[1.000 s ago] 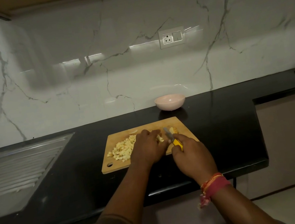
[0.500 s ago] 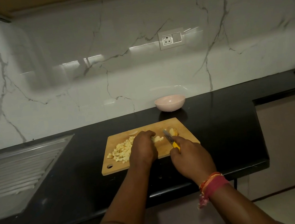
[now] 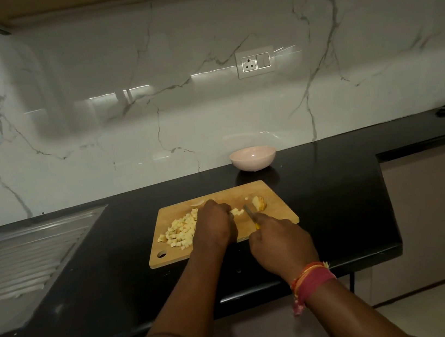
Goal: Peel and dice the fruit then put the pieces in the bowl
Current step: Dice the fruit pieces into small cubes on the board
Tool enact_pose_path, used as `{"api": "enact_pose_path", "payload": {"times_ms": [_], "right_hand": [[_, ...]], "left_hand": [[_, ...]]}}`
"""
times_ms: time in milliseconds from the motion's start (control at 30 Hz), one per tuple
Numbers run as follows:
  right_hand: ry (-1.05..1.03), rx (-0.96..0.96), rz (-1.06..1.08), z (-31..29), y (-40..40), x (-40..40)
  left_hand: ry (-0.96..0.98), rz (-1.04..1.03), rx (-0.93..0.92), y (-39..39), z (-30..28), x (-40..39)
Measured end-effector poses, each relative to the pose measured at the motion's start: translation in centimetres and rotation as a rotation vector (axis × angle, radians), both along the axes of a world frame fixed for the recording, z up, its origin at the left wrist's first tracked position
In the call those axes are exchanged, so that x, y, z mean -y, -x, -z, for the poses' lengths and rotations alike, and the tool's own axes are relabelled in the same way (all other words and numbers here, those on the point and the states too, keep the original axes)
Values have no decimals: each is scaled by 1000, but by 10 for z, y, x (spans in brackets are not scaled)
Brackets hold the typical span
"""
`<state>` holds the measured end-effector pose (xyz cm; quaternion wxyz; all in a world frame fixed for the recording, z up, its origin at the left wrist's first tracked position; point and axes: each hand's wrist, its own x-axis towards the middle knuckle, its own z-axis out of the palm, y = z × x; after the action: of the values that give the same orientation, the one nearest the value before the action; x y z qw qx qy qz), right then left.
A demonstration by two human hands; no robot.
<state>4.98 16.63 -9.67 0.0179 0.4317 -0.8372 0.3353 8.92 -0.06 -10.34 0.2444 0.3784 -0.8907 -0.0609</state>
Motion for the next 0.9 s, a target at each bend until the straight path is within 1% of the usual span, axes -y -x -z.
{"api": "enact_pose_path", "payload": {"times_ms": [100,200,367,467,633,900], "right_hand": [[-6,-29,-5,1,2,-2],[-25,-82,-33,1,-2,-4],[-15,-166,-125,4,-2,-7],[7,-118,-168,4,3,-8],[92,30,-49,2,5,-7],[78,93,9,-4,6,-1]], "left_hand": [[-25,-25,158,4,-15,1],[-80,-92,261,8,-32,0],[-78,-92,266,14,-35,10],[-81,-64,279,14,-38,15],[-100,-9,285,12,-43,16],[-45,123,171,10,-29,3]]}}
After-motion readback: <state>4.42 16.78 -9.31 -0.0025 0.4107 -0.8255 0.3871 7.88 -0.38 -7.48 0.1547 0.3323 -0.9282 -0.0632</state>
